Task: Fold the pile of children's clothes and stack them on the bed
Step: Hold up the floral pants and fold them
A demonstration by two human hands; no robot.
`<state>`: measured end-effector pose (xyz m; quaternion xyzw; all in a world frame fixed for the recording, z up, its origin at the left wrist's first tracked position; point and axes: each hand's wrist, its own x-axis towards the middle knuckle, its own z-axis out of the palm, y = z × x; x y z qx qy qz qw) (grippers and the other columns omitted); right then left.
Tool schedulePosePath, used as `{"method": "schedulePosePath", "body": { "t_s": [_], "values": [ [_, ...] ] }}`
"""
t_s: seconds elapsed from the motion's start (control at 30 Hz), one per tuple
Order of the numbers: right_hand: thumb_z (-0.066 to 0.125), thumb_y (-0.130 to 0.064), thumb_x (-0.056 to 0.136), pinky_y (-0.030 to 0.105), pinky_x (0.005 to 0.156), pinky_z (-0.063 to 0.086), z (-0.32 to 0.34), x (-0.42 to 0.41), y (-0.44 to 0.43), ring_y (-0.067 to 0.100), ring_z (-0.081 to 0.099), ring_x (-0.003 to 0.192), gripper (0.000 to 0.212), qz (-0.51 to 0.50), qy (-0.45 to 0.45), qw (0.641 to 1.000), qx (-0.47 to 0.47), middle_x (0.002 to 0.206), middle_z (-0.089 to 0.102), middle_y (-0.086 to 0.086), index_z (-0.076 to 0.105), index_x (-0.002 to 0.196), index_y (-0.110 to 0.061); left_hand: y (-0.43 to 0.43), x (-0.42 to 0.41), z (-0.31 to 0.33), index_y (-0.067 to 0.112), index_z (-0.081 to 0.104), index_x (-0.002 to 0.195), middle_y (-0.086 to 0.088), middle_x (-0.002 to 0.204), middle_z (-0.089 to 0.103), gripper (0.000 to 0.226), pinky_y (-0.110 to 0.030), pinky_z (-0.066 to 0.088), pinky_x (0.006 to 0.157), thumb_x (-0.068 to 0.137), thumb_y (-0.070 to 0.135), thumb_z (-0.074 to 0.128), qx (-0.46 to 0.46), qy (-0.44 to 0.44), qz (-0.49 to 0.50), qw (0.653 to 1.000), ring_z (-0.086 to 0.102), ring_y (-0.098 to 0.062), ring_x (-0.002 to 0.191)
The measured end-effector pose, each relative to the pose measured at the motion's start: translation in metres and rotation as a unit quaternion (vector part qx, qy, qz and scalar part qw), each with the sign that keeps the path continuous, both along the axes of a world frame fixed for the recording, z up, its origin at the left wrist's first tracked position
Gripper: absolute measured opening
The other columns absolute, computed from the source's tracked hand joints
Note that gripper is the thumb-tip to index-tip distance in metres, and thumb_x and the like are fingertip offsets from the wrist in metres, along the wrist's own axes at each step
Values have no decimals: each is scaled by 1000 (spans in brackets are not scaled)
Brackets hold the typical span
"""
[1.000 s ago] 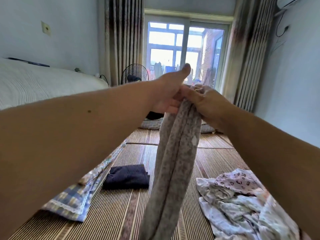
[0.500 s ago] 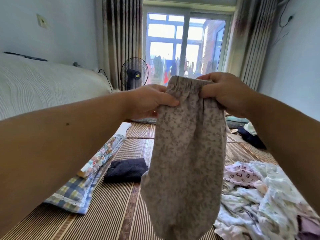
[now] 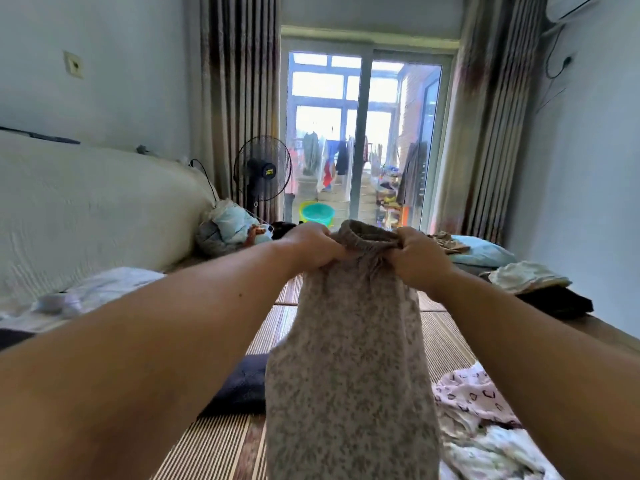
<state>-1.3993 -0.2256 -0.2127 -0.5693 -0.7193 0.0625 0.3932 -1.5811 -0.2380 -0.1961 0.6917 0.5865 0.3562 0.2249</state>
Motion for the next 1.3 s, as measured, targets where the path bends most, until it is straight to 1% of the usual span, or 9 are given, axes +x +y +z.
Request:
{"method": "schedulePosePath", "body": {
  "t_s": [0.2, 0.37, 0.57, 0.67, 0.87, 1.03, 1.13, 1.2, 1.3],
  "values": [
    [54, -20, 95, 25, 72, 31, 29, -2, 11, 16, 48, 92, 26, 24, 67, 992, 109, 102, 54, 0, 55, 121, -15, 17, 1, 23, 12, 61, 98, 0, 88, 59, 35, -28, 39, 67, 80, 39, 73, 150, -44, -17, 987, 53, -14, 80],
    [62, -26, 91, 27, 72, 33, 3, 4, -8, 17, 53, 89, 24, 40, 10, 996, 79, 97, 60, -2, 59, 113, -18, 4, -7, -10, 13, 61, 100, -11, 98, 65, 30, -28, 44, 71, 82, 33, 73, 128, -50, -40, 990, 57, -19, 86],
    [67, -26, 84, 23, 63, 44, -98, 19, -67, 11, 58, 75, 15, 102, -57, 988, -105, 82, 63, -9, 58, 95, -32, -56, -20, -112, 27, 59, 85, 3, 84, 64, 21, -32, 50, 69, 79, 41, 73, -20, 21, -91, 995, 60, -16, 80],
    [71, -30, 83, 13, 59, 39, -152, 22, -99, 4, 53, 70, 20, 144, -134, 954, -225, 74, 56, -12, 52, 80, -35, -86, -23, -166, 29, 61, 83, 12, 82, 63, 25, -28, 47, 69, 78, 53, 68, -96, 131, -112, 980, 59, -9, 79],
    [68, -19, 80, 24, 67, 43, -217, 18, -137, 7, 53, 74, 16, 198, -160, 877, -407, 73, 57, -12, 59, 90, -28, -141, -22, -230, 23, 59, 104, 3, 104, 63, 23, -26, 43, 79, 89, 41, 60, -235, 264, -188, 916, 56, -14, 95],
    [67, -21, 69, 30, 74, 43, -233, 19, -156, 12, 56, 77, 11, 258, -30, 822, -506, 75, 61, -8, 64, 79, -24, -165, -29, -238, 31, 55, 89, 6, 90, 61, 11, -28, 51, 65, 98, 33, 49, -393, 183, -260, 863, 63, -13, 72],
    [67, -19, 68, 31, 75, 45, -239, 19, -158, 22, 56, 91, 29, 246, 141, 778, -561, 92, 62, 4, 63, 97, -18, -167, -38, -237, 24, 52, 111, 2, 96, 68, 23, -21, 46, 54, 100, 41, 41, -438, 144, -245, 853, 65, -9, 58],
    [68, -23, 75, 36, 82, 52, -246, 18, -149, 24, 61, 101, 36, 204, 197, 793, -539, 110, 63, 8, 60, 110, -22, -157, -41, -237, 18, 52, 113, -1, 94, 71, 29, -21, 47, 52, 100, 42, 42, -409, 122, -211, 879, 67, -13, 62],
    [59, -32, 92, 44, 96, 50, -256, 11, -135, 23, 61, 107, 44, 84, 169, 887, -422, 122, 59, 7, 47, 134, -26, -136, -43, -248, 17, 48, 125, -7, 106, 69, 37, -23, 51, 59, 96, 40, 50, -323, 45, -116, 938, 69, -15, 78]
  ]
}}
